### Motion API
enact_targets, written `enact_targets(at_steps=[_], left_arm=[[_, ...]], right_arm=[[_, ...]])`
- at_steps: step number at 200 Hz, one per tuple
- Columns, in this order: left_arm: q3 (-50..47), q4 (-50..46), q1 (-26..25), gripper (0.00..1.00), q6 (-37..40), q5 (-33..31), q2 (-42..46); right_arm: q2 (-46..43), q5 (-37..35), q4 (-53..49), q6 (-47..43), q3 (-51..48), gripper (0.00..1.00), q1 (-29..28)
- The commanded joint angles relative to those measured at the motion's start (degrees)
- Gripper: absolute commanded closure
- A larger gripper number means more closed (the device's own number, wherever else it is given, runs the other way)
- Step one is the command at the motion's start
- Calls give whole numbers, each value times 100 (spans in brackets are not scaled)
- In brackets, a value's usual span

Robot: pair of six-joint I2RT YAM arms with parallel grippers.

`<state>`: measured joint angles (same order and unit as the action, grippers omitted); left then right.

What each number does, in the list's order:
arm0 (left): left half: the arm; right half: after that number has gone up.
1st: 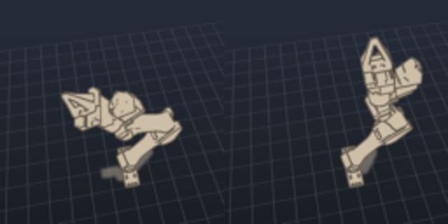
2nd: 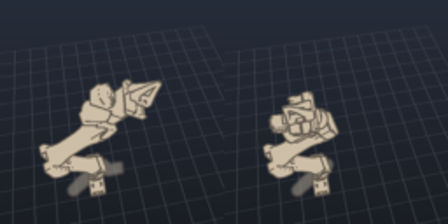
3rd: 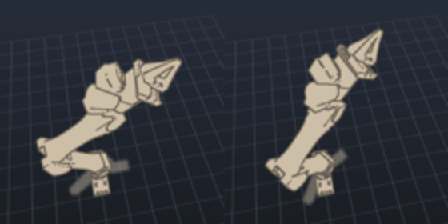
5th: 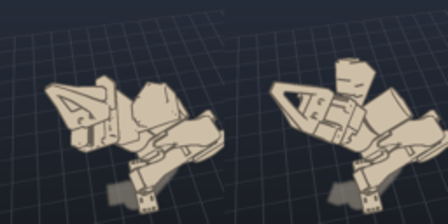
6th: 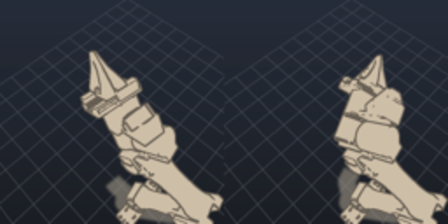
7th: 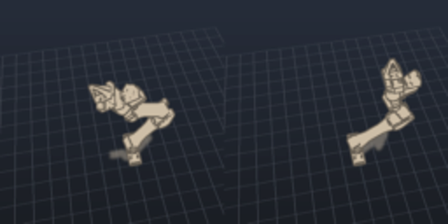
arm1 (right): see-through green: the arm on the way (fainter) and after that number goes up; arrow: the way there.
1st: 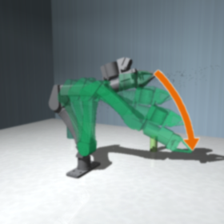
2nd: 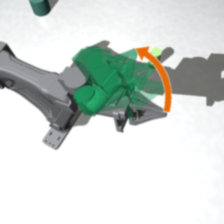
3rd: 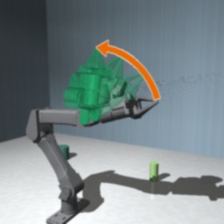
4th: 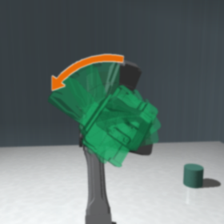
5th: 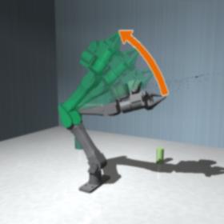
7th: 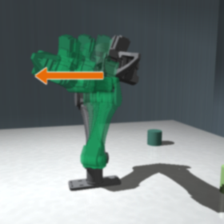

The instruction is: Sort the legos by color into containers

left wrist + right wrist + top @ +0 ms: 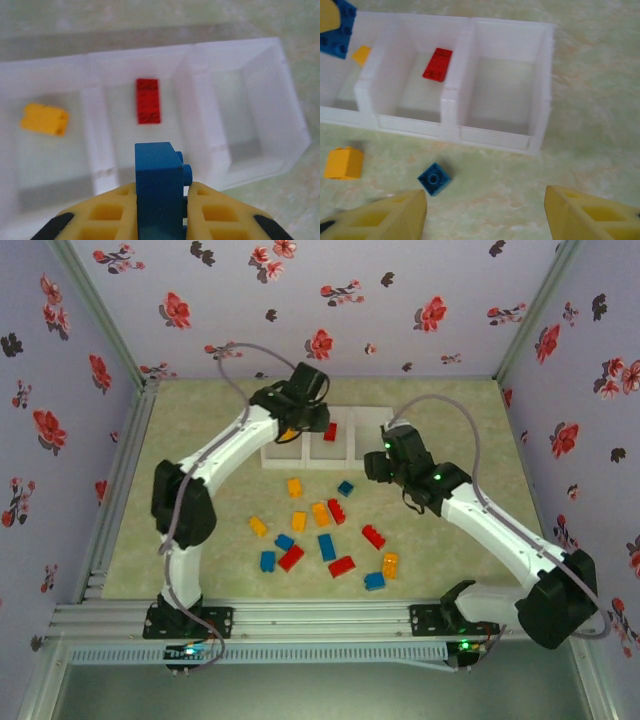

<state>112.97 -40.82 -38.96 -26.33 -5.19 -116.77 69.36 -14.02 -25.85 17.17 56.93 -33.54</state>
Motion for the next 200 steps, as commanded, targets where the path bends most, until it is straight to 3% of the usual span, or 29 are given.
enact_targets(at_steps=[1, 48, 94, 104, 123, 135, 164, 200], left_arm=[[929, 139, -105, 79, 152, 332, -627], [2720, 333, -244, 79, -11, 786, -2116], [3215, 761, -196, 73, -358, 1113, -2718], [3214, 842, -193, 69, -399, 1192, -2753], [3205, 852, -191, 46, -378, 1229, -2742], [3173, 740, -195, 39, -275, 1240, -2656], [2438, 507, -187, 39, -132, 1091, -1876], [-114, 1058, -208, 36, -56, 691, 26]], right_arm=[[-227, -140, -234, 120, -201, 36, 186], [-470, -207, -361, 15, -358, 35, 385], [-478, -190, -412, -57, -367, 35, 513], [-455, -167, -416, -69, -367, 35, 534], [-378, -81, -421, -79, -343, 34, 568], [-335, -5, -431, -90, -322, 34, 568], [-311, 279, -403, -116, -296, 34, 568], [-373, 715, -474, -96, -399, 34, 552]])
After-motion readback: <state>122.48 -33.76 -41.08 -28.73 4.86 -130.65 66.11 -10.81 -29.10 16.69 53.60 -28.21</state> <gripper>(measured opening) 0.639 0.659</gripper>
